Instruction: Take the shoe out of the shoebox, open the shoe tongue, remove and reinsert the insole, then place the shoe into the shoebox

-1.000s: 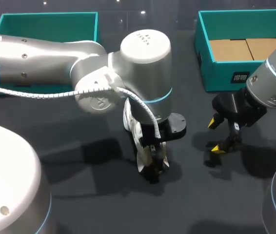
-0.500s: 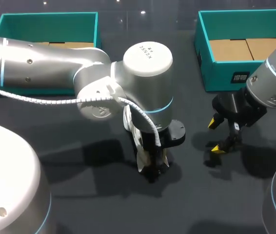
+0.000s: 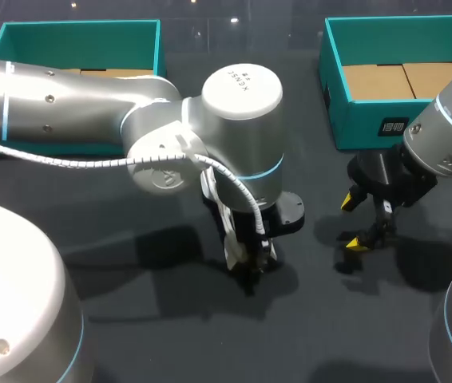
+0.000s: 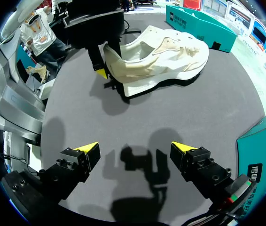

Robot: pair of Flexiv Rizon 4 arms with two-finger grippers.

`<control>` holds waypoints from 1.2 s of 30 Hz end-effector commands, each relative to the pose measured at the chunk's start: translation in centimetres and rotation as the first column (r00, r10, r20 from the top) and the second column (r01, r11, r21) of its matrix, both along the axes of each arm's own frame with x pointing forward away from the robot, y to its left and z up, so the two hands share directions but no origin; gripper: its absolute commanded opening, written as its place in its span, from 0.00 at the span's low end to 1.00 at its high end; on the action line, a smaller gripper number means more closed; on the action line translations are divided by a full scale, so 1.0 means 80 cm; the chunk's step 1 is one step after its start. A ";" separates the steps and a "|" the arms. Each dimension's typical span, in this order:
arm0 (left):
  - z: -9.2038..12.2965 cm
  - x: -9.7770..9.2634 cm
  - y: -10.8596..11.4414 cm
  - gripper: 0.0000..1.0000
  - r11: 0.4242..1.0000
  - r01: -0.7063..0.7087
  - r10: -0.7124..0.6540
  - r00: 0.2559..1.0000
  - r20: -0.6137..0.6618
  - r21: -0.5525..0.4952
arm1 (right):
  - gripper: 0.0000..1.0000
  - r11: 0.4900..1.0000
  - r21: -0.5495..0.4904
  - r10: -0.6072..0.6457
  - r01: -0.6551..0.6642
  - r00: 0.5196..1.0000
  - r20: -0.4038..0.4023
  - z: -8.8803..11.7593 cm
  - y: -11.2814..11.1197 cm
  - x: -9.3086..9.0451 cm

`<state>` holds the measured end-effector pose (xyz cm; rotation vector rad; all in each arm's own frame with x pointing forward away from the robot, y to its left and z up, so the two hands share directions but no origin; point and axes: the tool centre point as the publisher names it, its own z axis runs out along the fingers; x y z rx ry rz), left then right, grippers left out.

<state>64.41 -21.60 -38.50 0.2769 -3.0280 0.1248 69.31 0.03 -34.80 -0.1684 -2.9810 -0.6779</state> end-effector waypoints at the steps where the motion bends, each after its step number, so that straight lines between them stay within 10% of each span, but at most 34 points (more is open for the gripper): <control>1: 0.028 0.006 0.018 0.00 1.000 0.011 -0.011 1.000 0.012 -0.022 | 1.00 1.000 -0.002 -0.001 0.001 1.000 0.003 -0.001 0.000 -0.002; 17: 0.173 0.102 0.067 0.00 0.984 0.155 -0.153 0.988 0.036 -0.086 | 1.00 1.000 -0.002 -0.001 0.001 1.000 0.003 -0.001 0.000 -0.002; 36: 0.324 0.283 0.199 0.00 0.965 0.252 -0.256 0.966 -0.035 -0.077 | 1.00 1.000 -0.002 -0.001 0.001 1.000 0.003 -0.001 0.000 -0.002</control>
